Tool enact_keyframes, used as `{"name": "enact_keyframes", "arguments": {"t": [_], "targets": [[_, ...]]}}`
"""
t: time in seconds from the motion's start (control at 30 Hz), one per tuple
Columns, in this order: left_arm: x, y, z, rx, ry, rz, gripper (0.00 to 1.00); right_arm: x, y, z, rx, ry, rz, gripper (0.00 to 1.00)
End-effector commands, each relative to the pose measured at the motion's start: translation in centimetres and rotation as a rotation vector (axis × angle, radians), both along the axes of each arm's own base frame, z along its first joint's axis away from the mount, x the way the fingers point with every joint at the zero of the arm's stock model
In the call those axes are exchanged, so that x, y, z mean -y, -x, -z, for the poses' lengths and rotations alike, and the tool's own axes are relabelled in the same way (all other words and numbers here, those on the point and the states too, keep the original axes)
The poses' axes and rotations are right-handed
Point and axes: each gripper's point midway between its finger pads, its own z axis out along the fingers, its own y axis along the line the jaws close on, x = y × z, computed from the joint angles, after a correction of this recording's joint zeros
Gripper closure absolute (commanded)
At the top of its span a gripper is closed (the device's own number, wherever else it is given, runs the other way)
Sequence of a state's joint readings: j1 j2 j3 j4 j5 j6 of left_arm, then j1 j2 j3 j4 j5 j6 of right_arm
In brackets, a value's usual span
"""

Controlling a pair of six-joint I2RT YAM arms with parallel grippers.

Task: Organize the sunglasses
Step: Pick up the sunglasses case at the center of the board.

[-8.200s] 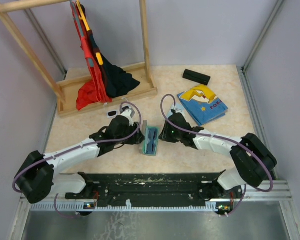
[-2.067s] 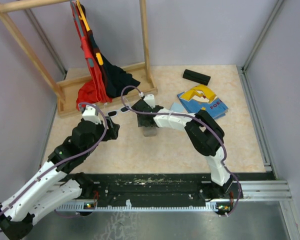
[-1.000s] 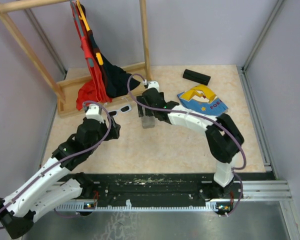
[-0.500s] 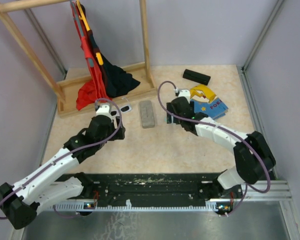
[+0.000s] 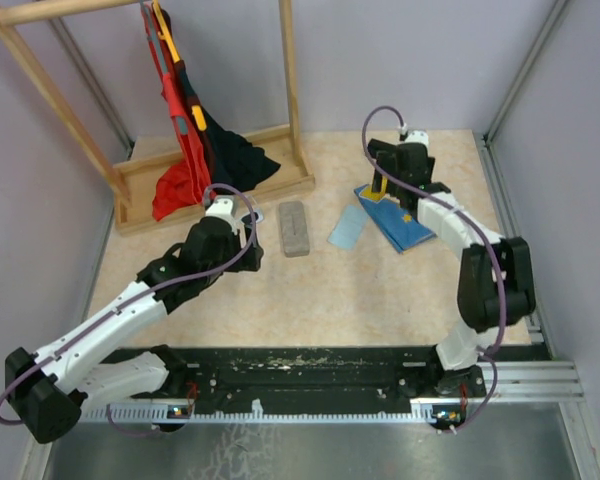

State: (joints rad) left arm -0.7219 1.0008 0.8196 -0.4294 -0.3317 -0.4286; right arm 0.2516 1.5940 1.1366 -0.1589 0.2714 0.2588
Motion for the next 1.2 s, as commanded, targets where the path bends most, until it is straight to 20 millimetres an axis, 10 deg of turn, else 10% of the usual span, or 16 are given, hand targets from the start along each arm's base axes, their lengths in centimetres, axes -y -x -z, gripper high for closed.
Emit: {"name": "enact_keyframes", "arguments": {"t": [0.0, 0.3, 0.57, 1.17], "targets": [[1.1, -0.2, -2.2, 0.052, 0.019, 0.079, 0.16, -0.4, -6.8, -2.7, 0.107, 0.095, -0.188, 0.07], [0.7, -0.1, -1.1, 0.068, -0.007, 0.090, 0.15, 0.5, -17.0, 0.0, 0.068, 0.267, -0.446, 0.01], [0.1, -0.6, 0.4, 0.075, -0.063, 0.083, 0.15, 1.4, -22.2, 2.9, 0.086, 0.316, -0.565, 0.01], [0.3, -1.8, 2.7, 0.039, -0.150, 0.080, 0.15, 2.7, -23.0, 7.3, 0.045, 0.246, -0.754, 0.01]]}}
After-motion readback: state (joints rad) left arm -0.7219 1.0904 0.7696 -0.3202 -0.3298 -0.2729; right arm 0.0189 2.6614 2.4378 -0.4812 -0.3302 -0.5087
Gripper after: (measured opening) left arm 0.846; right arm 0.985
